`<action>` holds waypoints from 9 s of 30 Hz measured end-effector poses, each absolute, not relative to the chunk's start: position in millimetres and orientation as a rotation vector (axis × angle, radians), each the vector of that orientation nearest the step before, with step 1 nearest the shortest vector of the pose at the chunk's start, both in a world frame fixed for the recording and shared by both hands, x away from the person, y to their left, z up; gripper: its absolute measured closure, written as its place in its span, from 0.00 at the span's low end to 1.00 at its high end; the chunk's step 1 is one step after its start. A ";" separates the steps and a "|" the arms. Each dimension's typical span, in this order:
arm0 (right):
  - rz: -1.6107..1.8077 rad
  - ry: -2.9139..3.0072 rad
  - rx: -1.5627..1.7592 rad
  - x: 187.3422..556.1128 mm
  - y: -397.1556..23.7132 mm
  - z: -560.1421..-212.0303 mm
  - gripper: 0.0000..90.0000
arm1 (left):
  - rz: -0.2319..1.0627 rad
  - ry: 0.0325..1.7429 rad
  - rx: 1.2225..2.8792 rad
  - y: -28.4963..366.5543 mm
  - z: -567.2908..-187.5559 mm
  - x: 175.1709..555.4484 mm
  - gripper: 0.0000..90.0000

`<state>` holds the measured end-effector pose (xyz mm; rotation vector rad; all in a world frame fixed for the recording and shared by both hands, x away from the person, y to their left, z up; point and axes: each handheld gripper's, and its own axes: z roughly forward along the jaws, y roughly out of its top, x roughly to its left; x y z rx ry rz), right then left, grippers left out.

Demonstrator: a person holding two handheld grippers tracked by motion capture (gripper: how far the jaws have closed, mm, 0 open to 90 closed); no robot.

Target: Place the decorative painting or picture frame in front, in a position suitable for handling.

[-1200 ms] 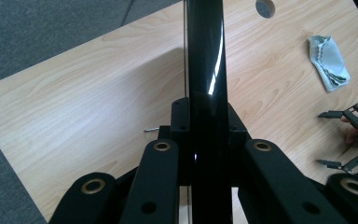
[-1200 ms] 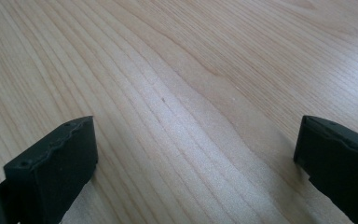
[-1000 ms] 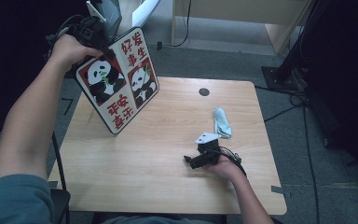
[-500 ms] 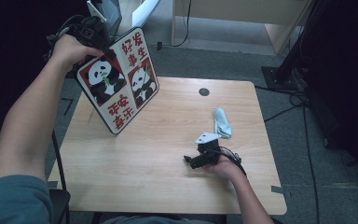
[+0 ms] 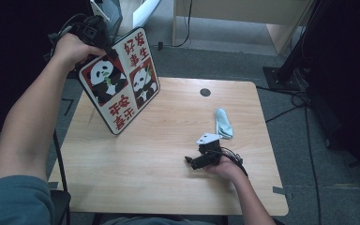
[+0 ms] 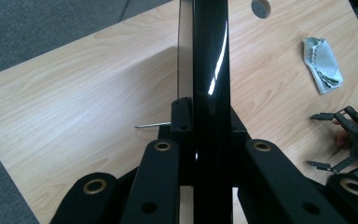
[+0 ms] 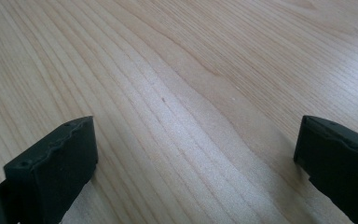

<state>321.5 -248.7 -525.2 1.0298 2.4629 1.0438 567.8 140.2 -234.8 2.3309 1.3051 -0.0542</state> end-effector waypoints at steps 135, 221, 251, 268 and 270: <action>1.042 2.466 1.027 321.2 -248.7 -525.1 0.00 | -0.112 0.736 2.509 31.9 -225.6 411.5 0.91; 1.096 2.241 1.208 340.9 -320.5 -484.0 0.24 | 0.053 0.698 2.268 132.2 -238.8 369.6 0.52; 0.991 2.118 1.408 397.0 -355.8 -495.5 0.48 | 0.073 0.758 2.122 173.3 -339.5 308.3 0.56; 0.961 2.101 1.483 416.6 -364.5 -511.8 0.55 | 0.061 0.766 2.067 161.4 -367.6 310.8 0.68; 0.958 2.086 1.482 416.0 -366.4 -509.1 0.56 | 0.062 0.769 2.069 160.1 -369.5 310.8 0.69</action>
